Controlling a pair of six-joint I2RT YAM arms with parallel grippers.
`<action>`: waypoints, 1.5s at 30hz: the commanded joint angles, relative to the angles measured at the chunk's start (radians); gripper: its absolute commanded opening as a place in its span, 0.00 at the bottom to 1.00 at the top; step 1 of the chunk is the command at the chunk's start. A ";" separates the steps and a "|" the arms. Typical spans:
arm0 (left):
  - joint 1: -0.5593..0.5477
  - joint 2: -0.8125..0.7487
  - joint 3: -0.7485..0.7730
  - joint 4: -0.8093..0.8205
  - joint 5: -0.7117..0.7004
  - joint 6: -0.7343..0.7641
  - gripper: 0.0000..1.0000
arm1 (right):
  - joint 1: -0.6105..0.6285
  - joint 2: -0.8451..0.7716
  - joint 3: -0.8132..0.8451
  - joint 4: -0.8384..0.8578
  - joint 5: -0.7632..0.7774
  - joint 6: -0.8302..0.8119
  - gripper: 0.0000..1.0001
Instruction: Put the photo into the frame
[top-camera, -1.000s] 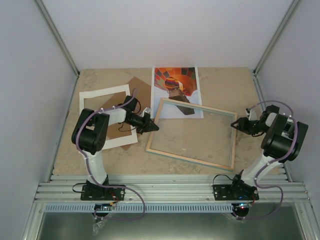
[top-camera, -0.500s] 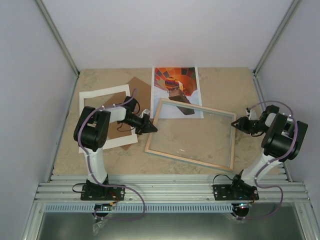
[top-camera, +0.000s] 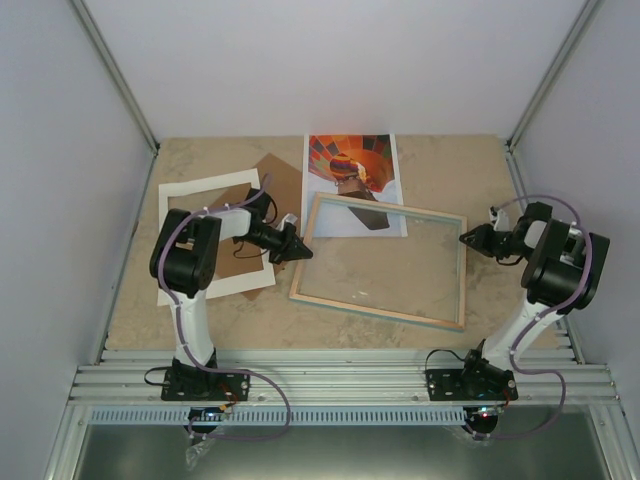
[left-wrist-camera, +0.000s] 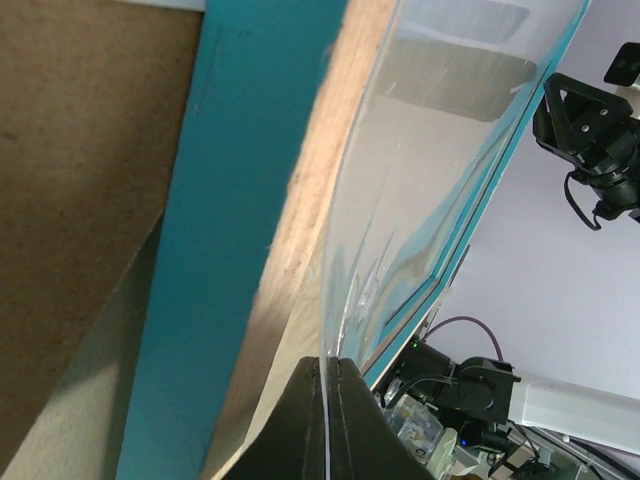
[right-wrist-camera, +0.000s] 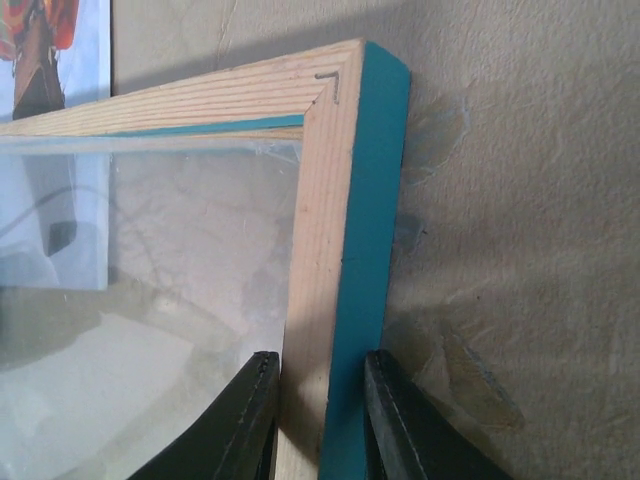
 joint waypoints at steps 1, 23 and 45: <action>-0.028 -0.009 -0.013 -0.021 -0.005 -0.011 0.00 | 0.013 0.004 -0.037 0.062 -0.011 0.067 0.22; -0.053 -0.074 -0.045 -0.058 -0.020 -0.139 0.00 | 0.020 -0.062 -0.101 0.129 0.099 0.144 0.01; -0.083 -0.095 -0.067 0.015 0.097 -0.312 0.00 | 0.048 -0.090 -0.132 0.157 0.157 0.191 0.00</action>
